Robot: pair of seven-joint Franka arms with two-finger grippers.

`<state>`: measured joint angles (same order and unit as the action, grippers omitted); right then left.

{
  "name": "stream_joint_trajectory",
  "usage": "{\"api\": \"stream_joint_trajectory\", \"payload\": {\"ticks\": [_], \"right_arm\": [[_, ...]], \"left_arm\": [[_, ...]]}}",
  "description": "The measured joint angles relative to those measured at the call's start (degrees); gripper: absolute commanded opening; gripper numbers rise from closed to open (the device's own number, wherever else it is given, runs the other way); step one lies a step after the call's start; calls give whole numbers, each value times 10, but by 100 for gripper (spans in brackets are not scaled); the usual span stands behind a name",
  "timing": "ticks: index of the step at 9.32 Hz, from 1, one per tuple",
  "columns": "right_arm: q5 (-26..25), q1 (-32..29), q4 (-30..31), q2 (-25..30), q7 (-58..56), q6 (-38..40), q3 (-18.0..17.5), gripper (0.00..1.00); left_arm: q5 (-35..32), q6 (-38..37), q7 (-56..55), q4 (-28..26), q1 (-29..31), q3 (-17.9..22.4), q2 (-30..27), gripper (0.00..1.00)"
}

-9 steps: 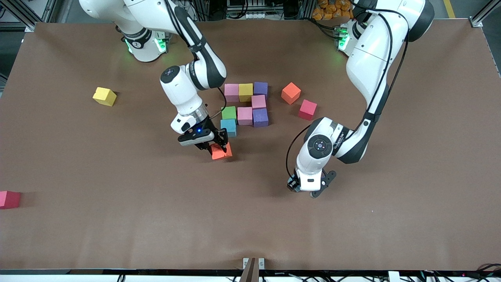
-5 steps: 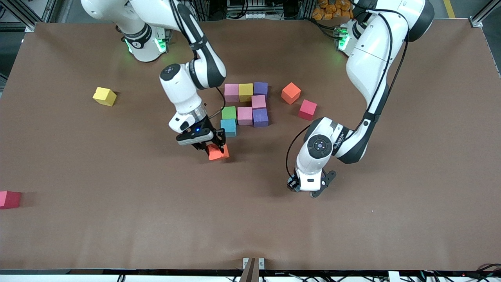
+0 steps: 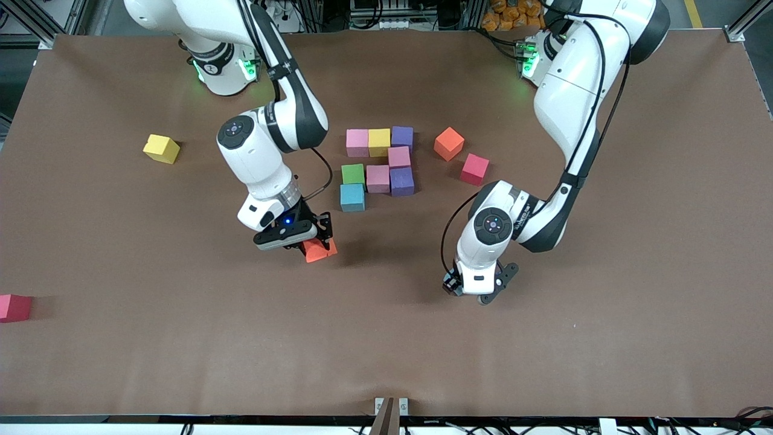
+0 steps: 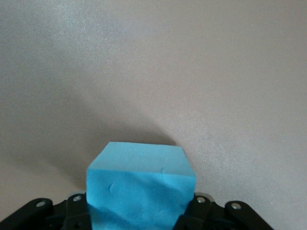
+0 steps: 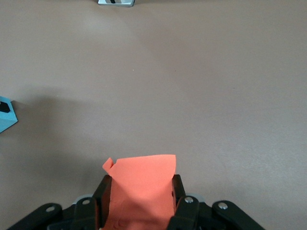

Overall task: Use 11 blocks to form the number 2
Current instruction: 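Lower the orange cube below the light blue cube and open the right gripper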

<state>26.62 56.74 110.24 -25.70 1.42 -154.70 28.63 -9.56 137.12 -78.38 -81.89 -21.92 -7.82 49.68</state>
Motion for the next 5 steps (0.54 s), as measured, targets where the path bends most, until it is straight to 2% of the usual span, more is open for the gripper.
{"api": "stream_joint_trajectory", "payload": {"ticks": [2,5], "right_arm": [[-73,2,-15,0,90,15,-3,0],[-93,5,-15,-4,201,23,-26,0]], "left_arm": [[0,0,0,0,0,0,0,0],[0,0,0,0,0,0,0,0]]}}
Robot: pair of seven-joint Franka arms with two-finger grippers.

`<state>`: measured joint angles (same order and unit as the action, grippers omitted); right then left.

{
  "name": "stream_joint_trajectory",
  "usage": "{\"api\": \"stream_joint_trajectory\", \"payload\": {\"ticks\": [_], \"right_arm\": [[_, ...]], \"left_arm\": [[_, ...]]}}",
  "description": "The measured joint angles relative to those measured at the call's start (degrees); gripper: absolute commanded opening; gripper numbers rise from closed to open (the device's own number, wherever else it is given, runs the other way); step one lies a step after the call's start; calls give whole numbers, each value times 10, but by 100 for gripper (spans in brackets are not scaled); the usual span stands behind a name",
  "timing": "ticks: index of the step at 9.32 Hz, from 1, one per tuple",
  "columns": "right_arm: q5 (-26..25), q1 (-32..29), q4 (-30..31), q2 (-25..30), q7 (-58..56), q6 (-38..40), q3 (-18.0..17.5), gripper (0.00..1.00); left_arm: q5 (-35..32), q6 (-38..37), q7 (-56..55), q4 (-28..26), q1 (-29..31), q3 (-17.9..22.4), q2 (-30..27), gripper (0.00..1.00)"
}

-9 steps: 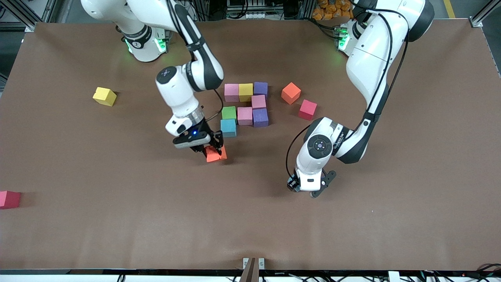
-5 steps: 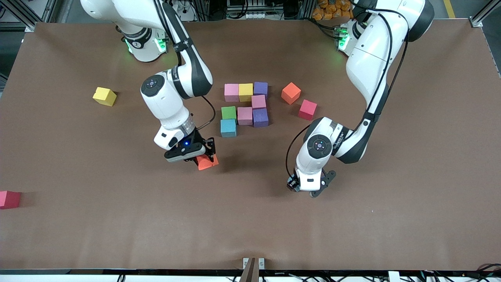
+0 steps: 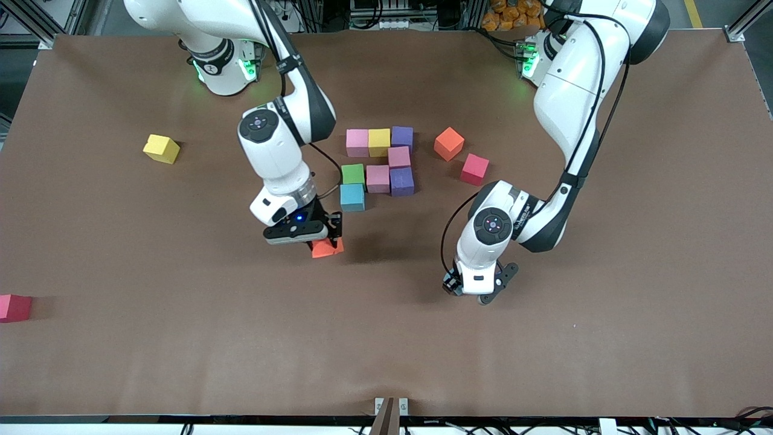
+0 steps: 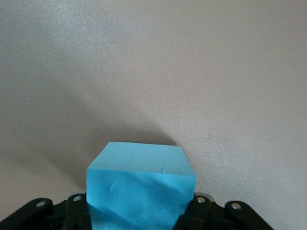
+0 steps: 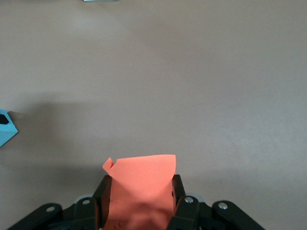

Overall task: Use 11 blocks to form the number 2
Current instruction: 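Lower the orange cube below the light blue cube and open the right gripper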

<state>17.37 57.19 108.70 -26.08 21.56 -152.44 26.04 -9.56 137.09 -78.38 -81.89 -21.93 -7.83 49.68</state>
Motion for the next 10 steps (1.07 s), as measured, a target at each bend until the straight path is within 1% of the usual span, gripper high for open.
{"api": "stream_joint_trajectory", "payload": {"ticks": [2,6,10], "right_arm": [[-6,2,2,-14,42,-2,-16,0],[-7,14,19,-50,48,-64,-20,0],[-7,30,49,-59,64,-110,-25,0]], "left_arm": [[0,0,0,0,0,0,0,0],[0,0,0,0,0,0,0,0],[0,0,0,0,0,0,0,0]]}}
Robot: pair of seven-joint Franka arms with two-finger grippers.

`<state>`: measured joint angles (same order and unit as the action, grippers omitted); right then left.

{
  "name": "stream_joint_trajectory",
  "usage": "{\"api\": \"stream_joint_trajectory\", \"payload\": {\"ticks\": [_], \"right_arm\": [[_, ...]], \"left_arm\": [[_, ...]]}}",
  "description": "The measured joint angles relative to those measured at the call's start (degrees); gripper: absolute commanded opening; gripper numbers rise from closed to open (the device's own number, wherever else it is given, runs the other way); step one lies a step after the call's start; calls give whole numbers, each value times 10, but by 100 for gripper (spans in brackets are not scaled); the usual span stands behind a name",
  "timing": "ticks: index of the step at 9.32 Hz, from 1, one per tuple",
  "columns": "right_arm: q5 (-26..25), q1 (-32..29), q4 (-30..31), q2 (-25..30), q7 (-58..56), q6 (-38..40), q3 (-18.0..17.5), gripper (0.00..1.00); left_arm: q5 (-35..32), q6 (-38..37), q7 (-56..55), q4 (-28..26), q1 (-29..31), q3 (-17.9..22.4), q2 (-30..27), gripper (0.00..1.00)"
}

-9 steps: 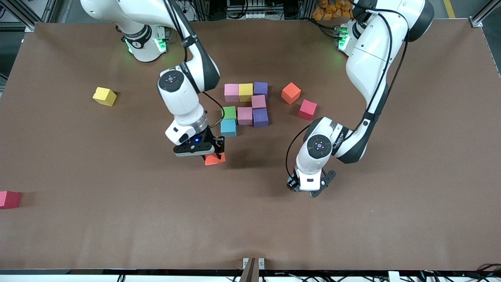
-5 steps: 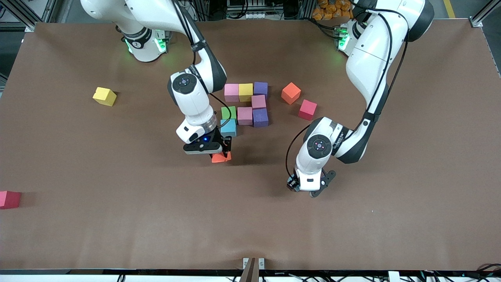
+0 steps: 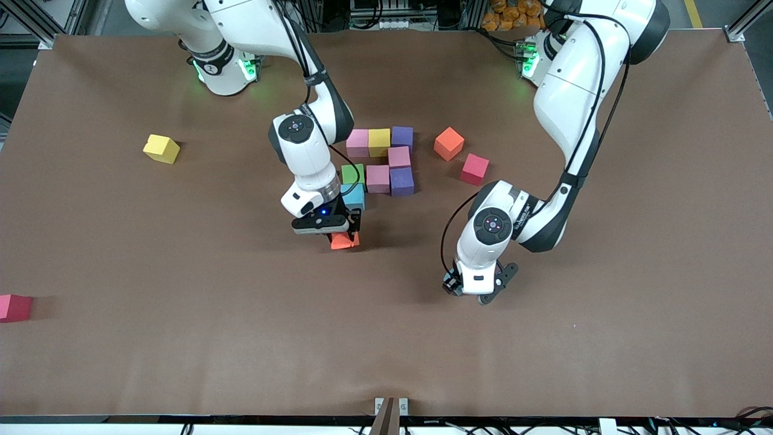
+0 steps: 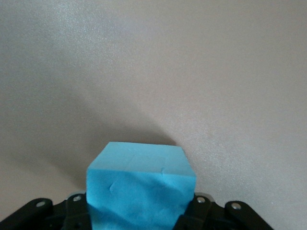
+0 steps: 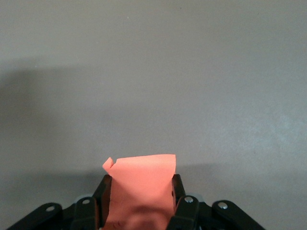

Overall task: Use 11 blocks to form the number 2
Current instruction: 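Lower the orange cube below the light blue cube and open the right gripper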

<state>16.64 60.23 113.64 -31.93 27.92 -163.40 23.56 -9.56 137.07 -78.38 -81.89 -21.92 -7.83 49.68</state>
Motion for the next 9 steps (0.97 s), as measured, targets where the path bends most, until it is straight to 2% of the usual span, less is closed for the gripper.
{"api": "stream_joint_trajectory", "payload": {"ticks": [2,5,9], "right_arm": [[0,10,5,0,16,0,-3,0],[0,11,15,-3,22,-9,-12,0],[-13,12,18,-11,23,-21,-13,1]], "left_arm": [[0,-9,0,1,8,1,-1,0],[0,-50,1,8,61,-12,-20,0],[0,-51,23,8,93,-27,-32,0]]}}
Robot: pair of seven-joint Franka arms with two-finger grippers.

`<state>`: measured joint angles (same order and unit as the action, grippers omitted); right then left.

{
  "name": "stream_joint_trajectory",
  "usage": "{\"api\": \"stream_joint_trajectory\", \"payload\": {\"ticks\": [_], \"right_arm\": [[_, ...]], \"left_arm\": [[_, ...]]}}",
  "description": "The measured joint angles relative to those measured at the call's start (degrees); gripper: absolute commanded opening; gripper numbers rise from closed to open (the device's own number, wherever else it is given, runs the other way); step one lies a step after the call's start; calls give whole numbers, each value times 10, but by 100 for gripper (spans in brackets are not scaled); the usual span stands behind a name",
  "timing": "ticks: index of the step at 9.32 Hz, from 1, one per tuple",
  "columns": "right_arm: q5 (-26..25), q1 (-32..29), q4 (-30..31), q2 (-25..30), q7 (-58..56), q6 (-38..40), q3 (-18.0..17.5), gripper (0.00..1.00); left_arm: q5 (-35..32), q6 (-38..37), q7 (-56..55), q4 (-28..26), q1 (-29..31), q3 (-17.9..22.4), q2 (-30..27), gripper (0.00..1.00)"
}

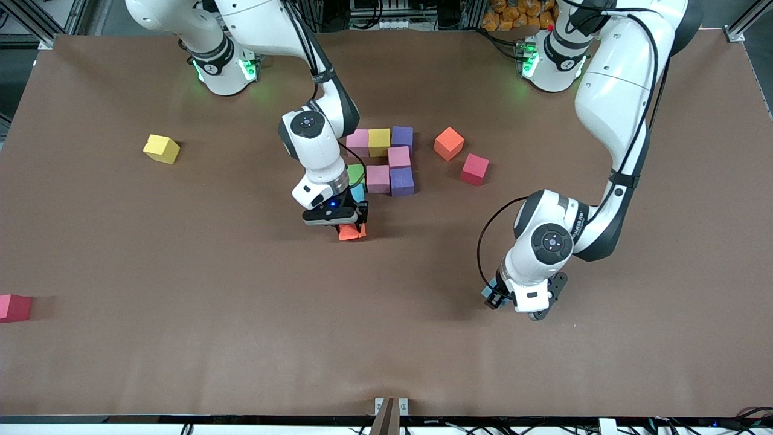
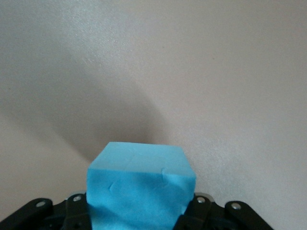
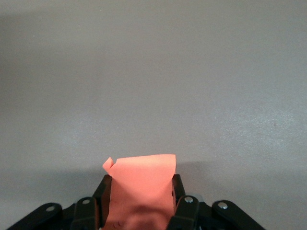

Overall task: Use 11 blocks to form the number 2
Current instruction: 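Lower the orange cube below the light blue cube and open the right gripper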

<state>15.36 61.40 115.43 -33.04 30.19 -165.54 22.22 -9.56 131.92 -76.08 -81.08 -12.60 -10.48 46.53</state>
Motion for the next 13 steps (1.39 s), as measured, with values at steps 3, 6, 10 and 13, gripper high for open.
{"api": "stream_joint_trajectory", "payload": {"ticks": [3,6,10,13], "right_arm": [[-1,0,0,0,0,0,0,49],[-1,0,0,-1,1,0,0,100],[-2,0,0,-3,1,0,1,100],[-2,0,0,-3,1,-3,1,100]], "left_arm": [[0,0,11,0,0,-5,0,0],[0,0,15,0,0,-8,0,0],[0,0,16,0,0,-13,0,0],[6,0,16,0,0,-19,0,0]]}}
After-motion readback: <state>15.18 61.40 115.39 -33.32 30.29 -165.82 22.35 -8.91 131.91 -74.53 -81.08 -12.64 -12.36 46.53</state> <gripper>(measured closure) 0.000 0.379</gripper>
